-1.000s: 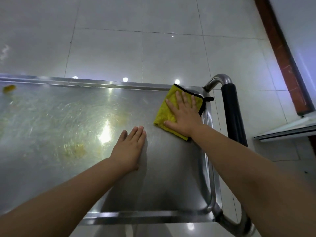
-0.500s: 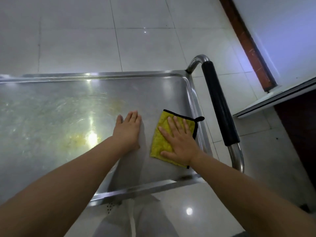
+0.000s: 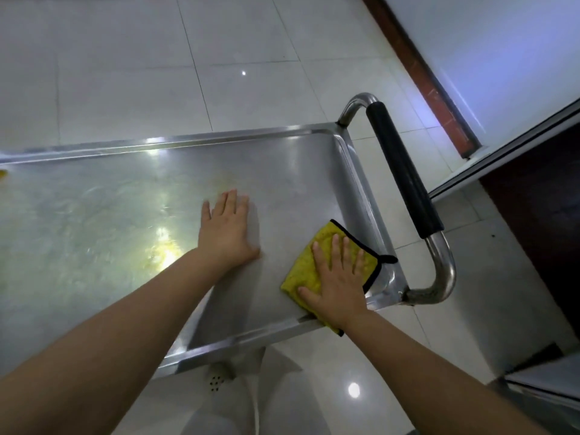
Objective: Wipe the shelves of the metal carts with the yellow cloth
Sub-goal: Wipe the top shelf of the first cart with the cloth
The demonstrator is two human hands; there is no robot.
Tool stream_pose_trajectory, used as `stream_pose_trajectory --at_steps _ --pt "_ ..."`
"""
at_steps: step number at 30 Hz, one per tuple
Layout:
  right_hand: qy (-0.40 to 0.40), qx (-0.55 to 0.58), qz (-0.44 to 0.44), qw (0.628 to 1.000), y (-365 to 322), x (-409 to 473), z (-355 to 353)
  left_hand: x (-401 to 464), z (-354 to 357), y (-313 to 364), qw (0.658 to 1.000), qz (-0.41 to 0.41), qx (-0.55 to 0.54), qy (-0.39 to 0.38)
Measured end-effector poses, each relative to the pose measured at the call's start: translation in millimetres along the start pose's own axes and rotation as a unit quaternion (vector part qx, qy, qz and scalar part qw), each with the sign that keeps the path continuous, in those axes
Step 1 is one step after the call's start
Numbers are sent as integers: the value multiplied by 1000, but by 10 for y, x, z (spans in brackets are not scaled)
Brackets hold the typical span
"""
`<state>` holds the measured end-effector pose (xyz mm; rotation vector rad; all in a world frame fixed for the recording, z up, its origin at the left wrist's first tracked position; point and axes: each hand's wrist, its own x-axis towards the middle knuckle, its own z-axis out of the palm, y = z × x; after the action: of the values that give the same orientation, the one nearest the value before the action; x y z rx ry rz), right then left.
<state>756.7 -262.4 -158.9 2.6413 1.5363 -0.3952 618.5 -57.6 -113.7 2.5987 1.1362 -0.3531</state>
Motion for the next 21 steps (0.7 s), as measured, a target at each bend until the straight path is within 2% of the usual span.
stream_pose_trajectory --at_steps 4,6,15,21 --pt "-20 -4 35 999 -146 -69 -18 -92 -117 -564 996 -70 26 -43" --pt "-26 -5 49 998 -220 -89 -47 -115 -105 -736 995 -67 48 -58" --pt "-19 -2 134 991 -546 241 -139 -23 -136 -812 994 -33 80 -66" --pt "-22 -5 136 990 -697 928 -266 74 -157 -751 991 -47 91 -85"
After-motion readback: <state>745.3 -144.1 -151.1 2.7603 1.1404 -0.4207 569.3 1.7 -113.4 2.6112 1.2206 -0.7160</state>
